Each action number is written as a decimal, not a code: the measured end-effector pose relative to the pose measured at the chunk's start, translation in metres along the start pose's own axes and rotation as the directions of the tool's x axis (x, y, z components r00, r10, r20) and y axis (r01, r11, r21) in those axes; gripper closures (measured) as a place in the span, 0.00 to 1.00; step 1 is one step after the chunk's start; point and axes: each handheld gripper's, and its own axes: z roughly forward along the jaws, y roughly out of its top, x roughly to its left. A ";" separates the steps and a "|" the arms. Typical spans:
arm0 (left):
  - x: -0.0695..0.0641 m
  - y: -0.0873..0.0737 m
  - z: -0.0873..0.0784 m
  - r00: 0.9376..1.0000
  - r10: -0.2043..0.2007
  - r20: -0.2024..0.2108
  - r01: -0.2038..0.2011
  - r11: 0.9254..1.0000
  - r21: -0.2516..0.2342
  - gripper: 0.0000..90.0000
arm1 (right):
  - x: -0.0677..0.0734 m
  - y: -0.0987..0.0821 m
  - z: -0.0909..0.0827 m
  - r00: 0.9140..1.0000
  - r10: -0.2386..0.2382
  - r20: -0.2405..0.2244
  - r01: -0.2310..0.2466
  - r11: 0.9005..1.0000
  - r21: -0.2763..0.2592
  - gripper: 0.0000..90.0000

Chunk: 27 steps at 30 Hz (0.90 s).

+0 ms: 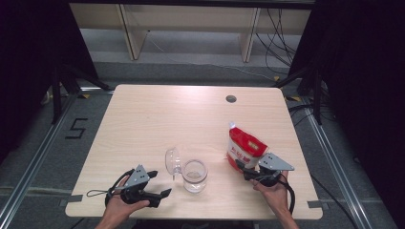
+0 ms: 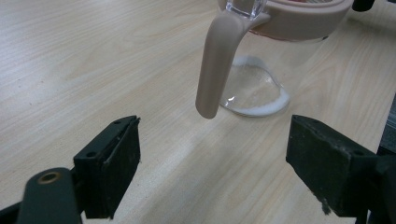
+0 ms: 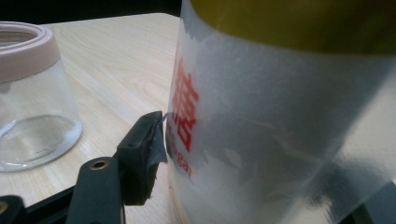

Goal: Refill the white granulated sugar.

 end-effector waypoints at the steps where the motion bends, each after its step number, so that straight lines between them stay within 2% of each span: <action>1: 0.000 0.000 0.000 1.000 0.000 0.000 0.000 1.000 0.000 0.19 | 0.000 0.000 0.000 1.000 0.000 0.000 0.000 1.000 0.000 0.42; 2: 0.001 0.000 0.000 1.000 0.005 -0.001 -0.005 1.000 0.004 0.19 | 0.003 -0.001 -0.001 0.999 0.044 -0.002 -0.044 0.999 0.015 0.42; 3: 0.000 0.000 0.000 1.000 0.001 0.004 -0.001 1.000 0.001 0.19 | 0.000 0.000 -0.001 1.000 0.026 -0.011 -0.026 0.999 0.020 0.42; 6: 0.000 0.000 0.000 1.000 0.012 0.004 -0.012 1.000 0.002 0.19 | 0.000 -0.001 -0.001 1.000 0.021 -0.014 -0.020 1.000 0.020 0.42; 7: 0.000 0.000 0.000 1.000 0.011 0.004 -0.011 1.000 0.003 0.19 | -0.001 -0.001 -0.001 1.000 0.003 -0.010 -0.003 1.000 0.008 0.41; 9: 0.000 0.000 0.001 1.000 0.006 0.005 -0.006 1.000 0.003 0.19 | 0.001 -0.001 -0.001 1.000 0.025 -0.011 -0.025 1.000 0.012 0.41; 13: -0.001 0.000 0.001 1.000 0.002 0.006 -0.002 1.000 0.001 0.19 | -0.001 -0.003 0.001 1.000 0.017 -0.011 -0.017 1.000 -0.010 0.42; 14: -0.001 0.000 0.001 1.000 0.002 0.005 -0.002 1.000 0.001 0.19 | -0.001 -0.002 0.001 1.000 0.016 -0.024 -0.016 1.000 0.009 0.42; 15: -0.001 0.000 0.001 1.000 0.002 0.002 -0.002 1.000 0.000 0.19 | -0.002 -0.003 0.003 1.000 0.004 -0.017 -0.005 1.000 -0.013 0.42; 16: 0.001 0.000 0.000 1.000 0.022 -0.005 -0.022 1.000 0.019 0.19 | 0.000 -0.003 0.003 0.999 0.027 -0.024 -0.028 1.000 -0.007 0.42; 17: 0.000 0.000 0.000 1.000 0.018 -0.005 -0.018 1.000 0.018 0.19 | -0.001 -0.003 0.004 0.999 0.020 -0.029 -0.020 1.000 -0.005 0.42; 18: 0.000 0.000 0.001 1.000 0.008 0.005 -0.008 1.000 0.008 0.19 | 0.000 -0.004 0.005 0.998 0.048 -0.032 -0.049 0.999 -0.015 0.42; 23: 0.000 0.000 0.001 1.000 0.010 -0.001 -0.010 1.000 0.015 0.19 | -0.001 -0.005 0.006 0.999 0.034 -0.029 -0.035 0.999 -0.037 0.42; 24: -0.001 0.000 0.001 1.000 0.008 0.000 -0.008 1.000 0.016 0.19 | -0.004 -0.005 0.008 0.999 0.016 -0.030 -0.018 0.998 -0.053 0.42; 27: 0.001 0.000 0.001 1.000 0.027 0.009 -0.027 1.000 0.013 0.19 | -0.003 -0.005 0.009 1.000 0.019 -0.022 -0.021 0.998 -0.067 0.42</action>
